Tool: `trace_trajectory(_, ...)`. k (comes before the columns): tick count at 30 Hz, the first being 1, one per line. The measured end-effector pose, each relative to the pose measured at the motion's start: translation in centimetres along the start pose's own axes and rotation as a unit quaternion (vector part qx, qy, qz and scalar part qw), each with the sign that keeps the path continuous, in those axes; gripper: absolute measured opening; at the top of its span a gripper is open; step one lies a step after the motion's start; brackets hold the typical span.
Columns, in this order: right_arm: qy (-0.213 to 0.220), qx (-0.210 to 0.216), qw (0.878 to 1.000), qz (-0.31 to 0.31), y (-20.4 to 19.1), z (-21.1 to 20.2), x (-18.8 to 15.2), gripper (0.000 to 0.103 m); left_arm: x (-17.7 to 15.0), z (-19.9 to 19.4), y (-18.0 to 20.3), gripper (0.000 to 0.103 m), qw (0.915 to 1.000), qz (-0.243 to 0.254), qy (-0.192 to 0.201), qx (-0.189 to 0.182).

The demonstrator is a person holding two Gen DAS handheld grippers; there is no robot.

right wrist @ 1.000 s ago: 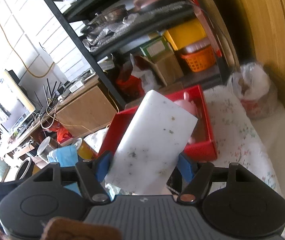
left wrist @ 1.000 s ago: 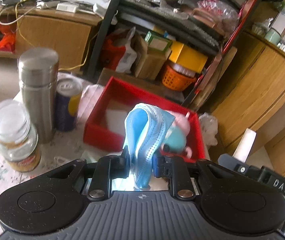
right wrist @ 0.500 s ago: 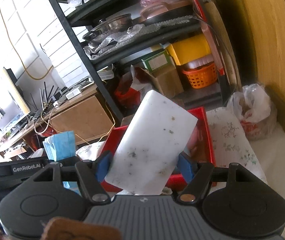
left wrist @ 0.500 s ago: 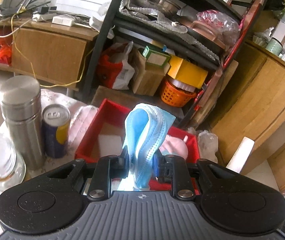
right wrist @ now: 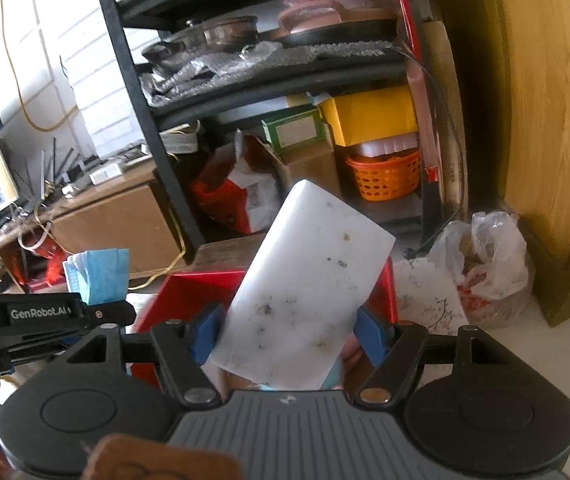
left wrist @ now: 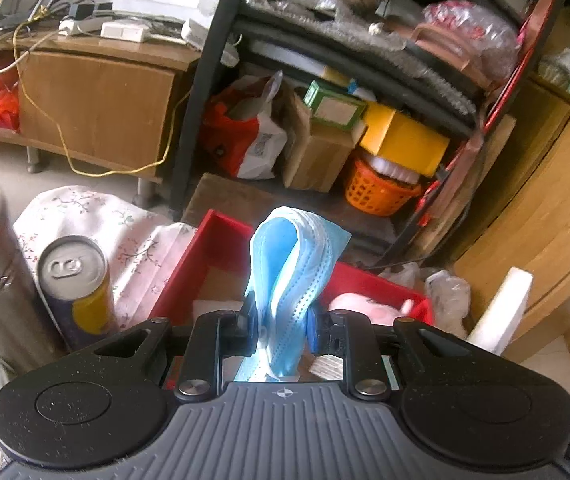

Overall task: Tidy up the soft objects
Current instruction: 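Carry the blue mask and speckled sponge over the red box with both grippers, then open both grippers to drop the mask and sponge into the red box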

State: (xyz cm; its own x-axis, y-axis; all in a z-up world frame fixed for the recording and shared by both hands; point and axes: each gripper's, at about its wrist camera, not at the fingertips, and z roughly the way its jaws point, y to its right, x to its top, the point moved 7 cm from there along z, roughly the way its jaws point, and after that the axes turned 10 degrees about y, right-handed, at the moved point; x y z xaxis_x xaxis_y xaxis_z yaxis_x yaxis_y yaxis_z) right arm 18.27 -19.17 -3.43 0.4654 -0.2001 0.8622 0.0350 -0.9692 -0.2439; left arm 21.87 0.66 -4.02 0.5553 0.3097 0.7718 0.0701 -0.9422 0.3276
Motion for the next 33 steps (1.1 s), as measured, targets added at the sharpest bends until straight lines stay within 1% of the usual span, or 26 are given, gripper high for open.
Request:
trace_trajectory(4,-0.015,-0.014,1.000,-0.014,0.7,2.0,-0.5,0.042,-0.4,1.9,-0.2,0.025,0.9999,0.004,-0.010,0.008)
trace_trajectory(5,-0.022,-0.017,0.999,-0.018,0.7,2.5,-0.6,0.042,-0.5,2.3,-0.1,0.027,0.9999,0.006,-0.012,0.009)
trace_trajectory(6,-0.027,-0.021,0.999,-0.020,0.9,3.0,-0.7,0.042,-0.5,2.6,-0.1,0.032,0.9998,0.007,-0.012,0.011)
trace_trajectory(8,-0.031,-0.030,0.999,-0.026,1.2,3.7,-0.8,0.043,-0.8,3.2,0.0,0.036,0.9997,0.013,-0.014,0.011)
trace_trajectory(9,-0.039,-0.034,0.998,-0.033,1.2,4.2,-0.9,0.044,-0.9,3.4,0.1,0.040,0.9997,0.016,-0.017,0.012)
trace_trajectory(10,-0.042,-0.040,0.998,-0.036,1.3,4.5,-1.0,0.044,-1.1,3.5,0.1,0.048,0.9996,0.018,-0.020,0.014)
trace_trajectory(11,-0.044,-0.046,0.997,-0.038,1.4,4.7,-1.1,0.047,-1.2,3.7,0.1,0.057,0.9994,0.020,-0.022,0.016)
trace_trajectory(13,-0.053,-0.045,0.997,-0.045,1.4,5.1,-1.4,0.049,-1.3,3.6,0.0,0.061,0.9993,0.026,-0.018,0.019)
trace_trajectory(16,-0.057,-0.052,0.996,-0.051,1.4,5.2,-1.6,0.052,-1.2,3.3,-0.2,0.074,0.9993,0.024,-0.018,0.021)
trace_trajectory(17,-0.058,-0.052,0.996,-0.054,1.3,5.2,-1.6,0.053,-1.1,3.2,-0.3,0.076,0.9993,0.025,-0.015,0.022)
trace_trajectory(20,-0.054,-0.053,0.995,-0.059,1.1,4.9,-1.5,0.054,-0.9,2.7,-0.4,0.078,0.9993,0.024,-0.014,0.024)
trace_trajectory(24,-0.048,-0.057,0.995,-0.065,0.9,4.4,-1.2,0.057,-1.2,2.1,-0.5,0.079,0.9993,0.020,-0.019,0.024)
trace_trajectory(30,-0.038,-0.061,0.995,-0.075,0.5,3.2,-1.0,0.057,-1.5,0.6,-0.8,0.079,0.9994,0.014,-0.020,0.023)
trace_trajectory(33,-0.036,-0.056,0.995,-0.076,0.3,2.3,-1.0,0.058,-1.8,-0.4,-0.8,0.079,0.9994,0.021,-0.019,0.018)
